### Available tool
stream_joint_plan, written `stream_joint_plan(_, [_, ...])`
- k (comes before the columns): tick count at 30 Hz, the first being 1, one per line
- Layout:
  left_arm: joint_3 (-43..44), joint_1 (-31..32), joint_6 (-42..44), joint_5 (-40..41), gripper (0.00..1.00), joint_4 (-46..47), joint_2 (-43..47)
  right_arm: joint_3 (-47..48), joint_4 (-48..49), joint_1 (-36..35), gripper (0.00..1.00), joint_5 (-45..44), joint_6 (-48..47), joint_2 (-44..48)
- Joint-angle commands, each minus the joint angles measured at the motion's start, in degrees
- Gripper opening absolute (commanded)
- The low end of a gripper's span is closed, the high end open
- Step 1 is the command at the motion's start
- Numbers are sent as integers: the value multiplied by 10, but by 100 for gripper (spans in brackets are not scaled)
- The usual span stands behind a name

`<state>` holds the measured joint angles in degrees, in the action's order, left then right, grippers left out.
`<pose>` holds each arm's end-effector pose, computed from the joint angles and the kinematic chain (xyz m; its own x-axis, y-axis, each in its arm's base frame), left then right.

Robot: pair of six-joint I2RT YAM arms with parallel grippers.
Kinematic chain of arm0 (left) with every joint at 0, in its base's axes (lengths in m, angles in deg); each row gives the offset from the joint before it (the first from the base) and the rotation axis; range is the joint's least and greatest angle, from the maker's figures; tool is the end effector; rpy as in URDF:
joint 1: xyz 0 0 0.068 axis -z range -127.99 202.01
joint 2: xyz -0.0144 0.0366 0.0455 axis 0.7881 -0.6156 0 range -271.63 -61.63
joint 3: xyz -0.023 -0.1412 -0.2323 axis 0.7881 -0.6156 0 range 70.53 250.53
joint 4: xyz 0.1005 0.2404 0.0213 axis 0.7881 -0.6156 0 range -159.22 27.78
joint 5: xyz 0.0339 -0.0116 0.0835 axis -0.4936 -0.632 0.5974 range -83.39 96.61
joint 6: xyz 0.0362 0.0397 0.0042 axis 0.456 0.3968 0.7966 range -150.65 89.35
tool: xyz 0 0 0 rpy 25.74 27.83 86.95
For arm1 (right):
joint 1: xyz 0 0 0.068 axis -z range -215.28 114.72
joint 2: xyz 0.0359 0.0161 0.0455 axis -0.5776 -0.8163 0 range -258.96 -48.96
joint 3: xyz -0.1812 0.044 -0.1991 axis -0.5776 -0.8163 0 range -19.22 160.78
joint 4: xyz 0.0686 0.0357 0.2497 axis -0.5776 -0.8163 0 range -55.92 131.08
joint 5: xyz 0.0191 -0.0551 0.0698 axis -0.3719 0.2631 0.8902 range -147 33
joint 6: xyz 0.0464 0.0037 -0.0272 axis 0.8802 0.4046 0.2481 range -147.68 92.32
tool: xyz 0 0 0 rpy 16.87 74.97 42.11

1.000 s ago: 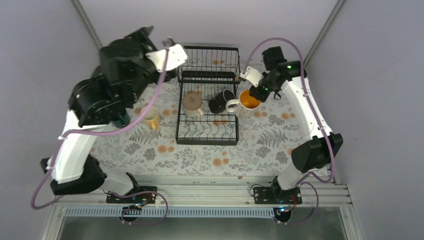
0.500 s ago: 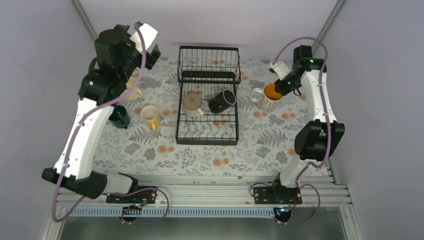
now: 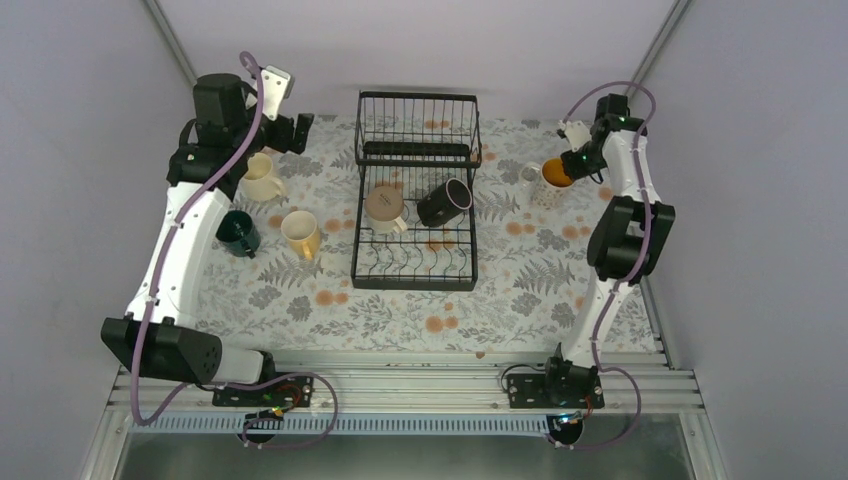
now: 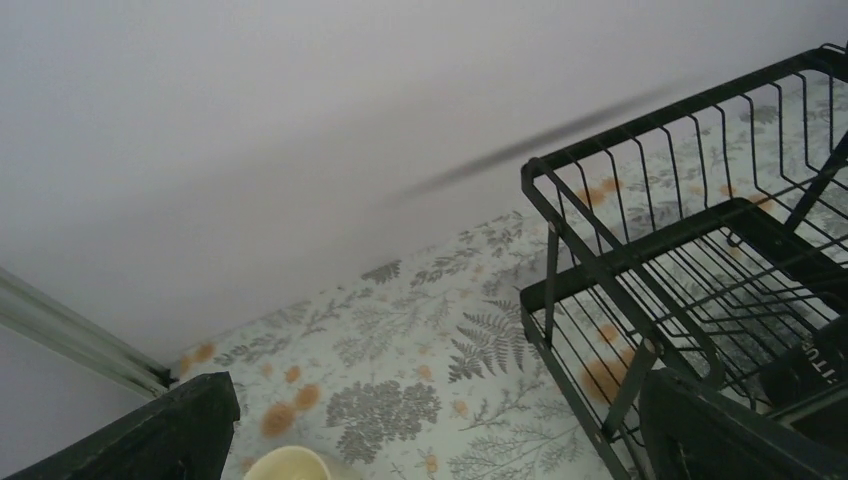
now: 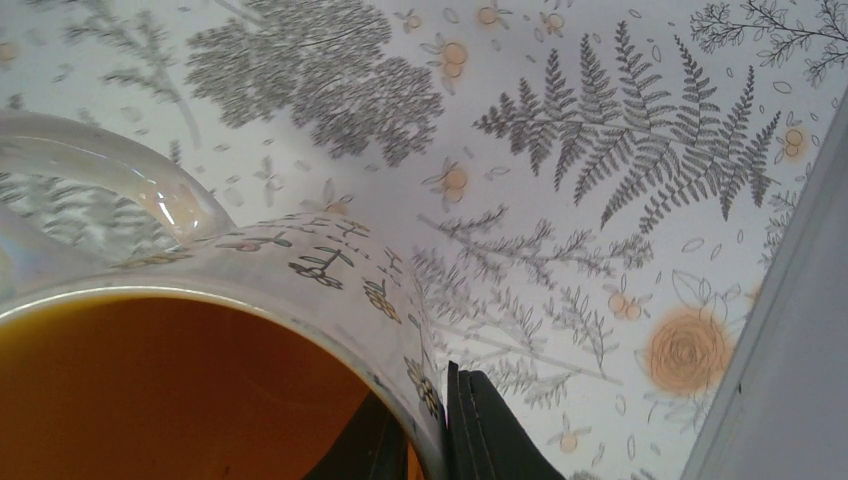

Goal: Unload the cups from the dish rack

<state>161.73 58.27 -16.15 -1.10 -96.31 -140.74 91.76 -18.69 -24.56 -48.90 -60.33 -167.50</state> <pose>0.2961 -0.0373 0.4417 -0.3025 0.2830 -0.9102 0.3177 0.9302 0.1836 0.4323 -0.0768 0.2718 -0.8339 -0.3856 -0.3947 -0.3789 0.9202 -0.0985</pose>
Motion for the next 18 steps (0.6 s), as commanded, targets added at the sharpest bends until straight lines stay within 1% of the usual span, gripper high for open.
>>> stream_joint_plan(1, [-14, -1, -22, -32, 100, 34, 22, 68, 44, 9, 3, 8, 31, -43])
stream_joint_plan(8, [-49, -1, -17, -45, 100, 43, 40, 124, 48, 8, 3, 6, 41, -89])
stream_joint_plan(12, [-61, 0, -8, -64, 100, 39, 44, 128, 50, 9, 4, -7, 43, -99])
stream_joint_plan(13, [-62, 0, -7, -67, 100, 37, 44, 128, 49, 9, 9, -8, 42, -99])
stream_joint_plan(14, [-62, 0, -4, -72, 100, 35, 44, 127, 49, 9, 21, -6, 41, -97])
stream_joint_plan(15, [-62, 0, -1, -78, 100, 32, 44, 125, 50, 8, 41, -6, 40, -94])
stream_joint_plan(16, [-62, 1, 2, -83, 100, 28, 44, 122, 51, 8, 54, -8, 38, -88])
stream_joint_plan(17, [-61, 3, 7, -85, 100, 24, 43, 117, 53, 8, 58, -6, 34, -81])
stream_joint_plan(18, [-61, 5, 10, -86, 100, 21, 44, 111, 58, 8, 59, -5, 32, -69])
